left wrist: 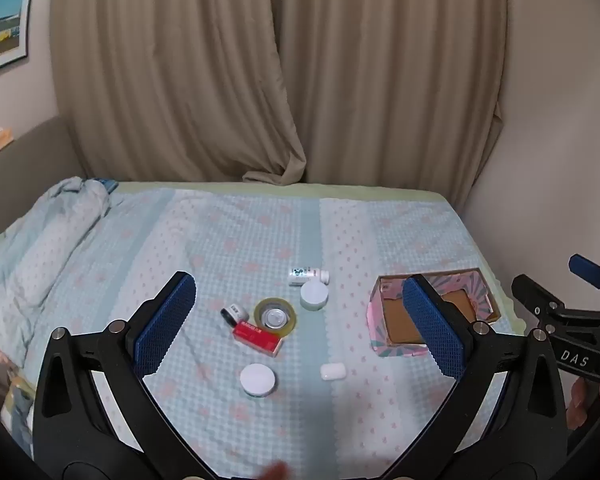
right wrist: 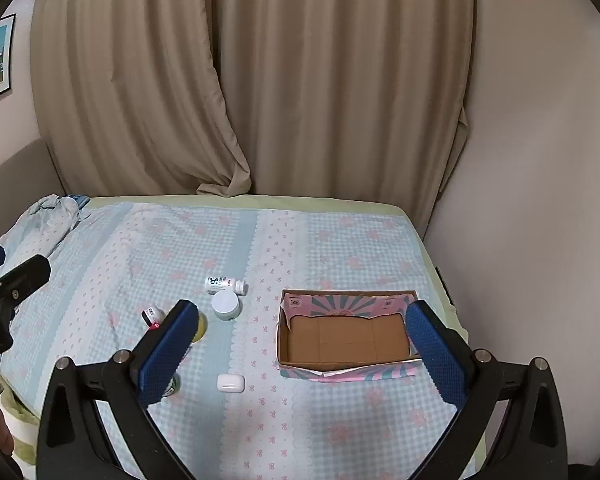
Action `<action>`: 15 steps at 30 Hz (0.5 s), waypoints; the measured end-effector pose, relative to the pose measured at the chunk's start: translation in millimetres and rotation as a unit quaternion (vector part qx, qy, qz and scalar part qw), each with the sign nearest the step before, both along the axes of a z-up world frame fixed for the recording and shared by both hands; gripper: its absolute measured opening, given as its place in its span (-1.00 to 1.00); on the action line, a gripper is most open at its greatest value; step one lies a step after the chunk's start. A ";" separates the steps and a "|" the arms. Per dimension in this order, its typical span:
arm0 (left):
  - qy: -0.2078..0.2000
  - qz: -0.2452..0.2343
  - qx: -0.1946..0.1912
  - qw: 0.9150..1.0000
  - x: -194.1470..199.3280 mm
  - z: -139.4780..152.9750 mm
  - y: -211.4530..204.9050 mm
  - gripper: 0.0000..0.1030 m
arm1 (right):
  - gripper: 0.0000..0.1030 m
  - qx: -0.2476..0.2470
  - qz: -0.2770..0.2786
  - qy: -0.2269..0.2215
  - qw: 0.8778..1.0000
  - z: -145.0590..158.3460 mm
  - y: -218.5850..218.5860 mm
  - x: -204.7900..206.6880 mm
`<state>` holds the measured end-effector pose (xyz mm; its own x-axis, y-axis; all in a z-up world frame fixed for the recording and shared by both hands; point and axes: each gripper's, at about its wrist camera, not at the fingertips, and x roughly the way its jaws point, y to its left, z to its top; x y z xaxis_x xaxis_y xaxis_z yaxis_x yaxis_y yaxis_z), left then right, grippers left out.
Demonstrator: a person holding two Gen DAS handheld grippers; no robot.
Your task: Organize rigid objects
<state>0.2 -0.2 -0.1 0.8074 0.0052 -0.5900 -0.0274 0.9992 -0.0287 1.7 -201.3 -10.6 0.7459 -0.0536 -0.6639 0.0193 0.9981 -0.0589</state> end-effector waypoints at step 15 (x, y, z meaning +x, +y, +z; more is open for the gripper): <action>0.002 0.005 0.001 1.000 12.5 -7.0 -10.4 0.99 | 0.99 -0.005 -0.015 -0.008 1.000 -2.5 12.8 0.5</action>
